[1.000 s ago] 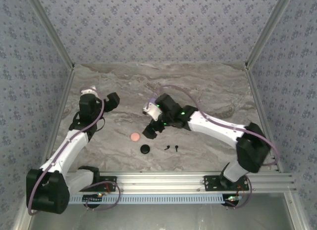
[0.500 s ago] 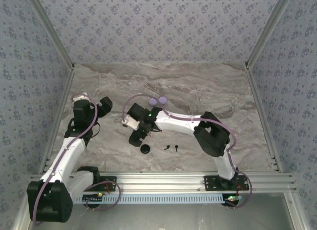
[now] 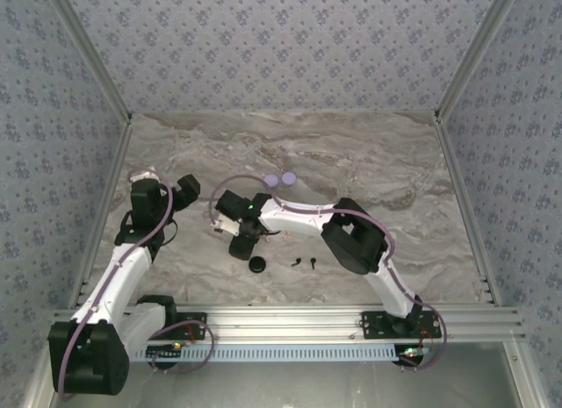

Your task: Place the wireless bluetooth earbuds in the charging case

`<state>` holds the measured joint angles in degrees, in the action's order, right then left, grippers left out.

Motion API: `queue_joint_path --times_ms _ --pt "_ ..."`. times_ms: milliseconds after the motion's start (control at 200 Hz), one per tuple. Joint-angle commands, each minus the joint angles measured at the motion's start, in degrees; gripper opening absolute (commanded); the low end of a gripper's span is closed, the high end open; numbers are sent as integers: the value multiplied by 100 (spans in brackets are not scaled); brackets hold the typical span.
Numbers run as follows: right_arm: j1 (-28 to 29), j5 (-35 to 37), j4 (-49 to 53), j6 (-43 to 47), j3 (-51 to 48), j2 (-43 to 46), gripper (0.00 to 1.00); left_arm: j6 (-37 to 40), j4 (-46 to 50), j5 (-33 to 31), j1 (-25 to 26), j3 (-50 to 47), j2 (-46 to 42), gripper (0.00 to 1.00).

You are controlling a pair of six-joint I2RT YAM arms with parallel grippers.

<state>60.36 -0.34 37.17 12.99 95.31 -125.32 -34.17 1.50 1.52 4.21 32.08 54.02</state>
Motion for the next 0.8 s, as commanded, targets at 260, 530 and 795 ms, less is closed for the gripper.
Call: queue_joint_path --times_ms 260,530,795 --pt "154 174 199 152 293 -329 61 -84 -65 104 -35 -17 -119 96" --pt "-44 107 -395 10 -237 563 46 -158 -342 636 -34 5 -115 94" --pt "-511 2 -1393 296 -1491 2546 46 -250 -631 2127 -32 499 162 92"
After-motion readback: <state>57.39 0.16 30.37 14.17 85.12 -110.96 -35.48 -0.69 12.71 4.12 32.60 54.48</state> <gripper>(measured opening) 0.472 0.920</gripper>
